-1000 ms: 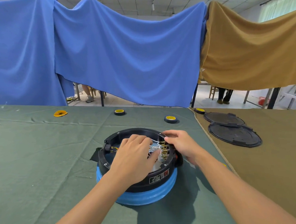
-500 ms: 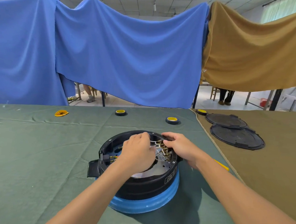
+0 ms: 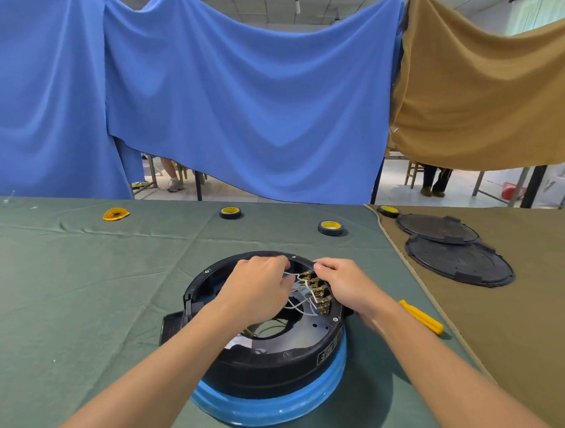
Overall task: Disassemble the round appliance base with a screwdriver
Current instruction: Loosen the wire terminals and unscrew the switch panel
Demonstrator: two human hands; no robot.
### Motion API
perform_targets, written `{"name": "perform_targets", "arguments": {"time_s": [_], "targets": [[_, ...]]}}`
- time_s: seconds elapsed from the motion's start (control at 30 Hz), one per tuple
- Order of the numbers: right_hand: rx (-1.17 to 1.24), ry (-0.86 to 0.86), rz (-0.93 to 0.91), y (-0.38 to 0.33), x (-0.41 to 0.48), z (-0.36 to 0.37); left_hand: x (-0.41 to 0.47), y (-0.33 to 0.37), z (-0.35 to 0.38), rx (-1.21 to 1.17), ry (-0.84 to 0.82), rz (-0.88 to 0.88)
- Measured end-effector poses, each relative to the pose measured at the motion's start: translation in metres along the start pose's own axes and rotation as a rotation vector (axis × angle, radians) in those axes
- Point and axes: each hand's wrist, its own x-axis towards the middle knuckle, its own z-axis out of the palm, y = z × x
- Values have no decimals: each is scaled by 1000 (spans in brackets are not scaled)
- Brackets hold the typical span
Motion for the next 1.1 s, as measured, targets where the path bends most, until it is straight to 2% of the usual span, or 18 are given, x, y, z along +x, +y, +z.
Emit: {"name": "perform_targets", "arguments": {"time_s": [0.3,0.4,0.57,0.77,1.0,1.1], "targets": [[16,-154,-64,-4,3,-8,21,14,6,-127,-29,-85],[9,-165,-62,-6,4,-12,24,13,6,-223,-24,-150],[-22,-172,-25,-9,7,-12,27,15,7,-203,-12,-199],[-183,-25,-70,-6,5,2,22,14,11,-250,38,-258],[-129,14,-81,1,7,8,21,16,11,-298,15,-237],[-3,56,-52,6,8,0,17,15,10,-259,14,-196]]}}
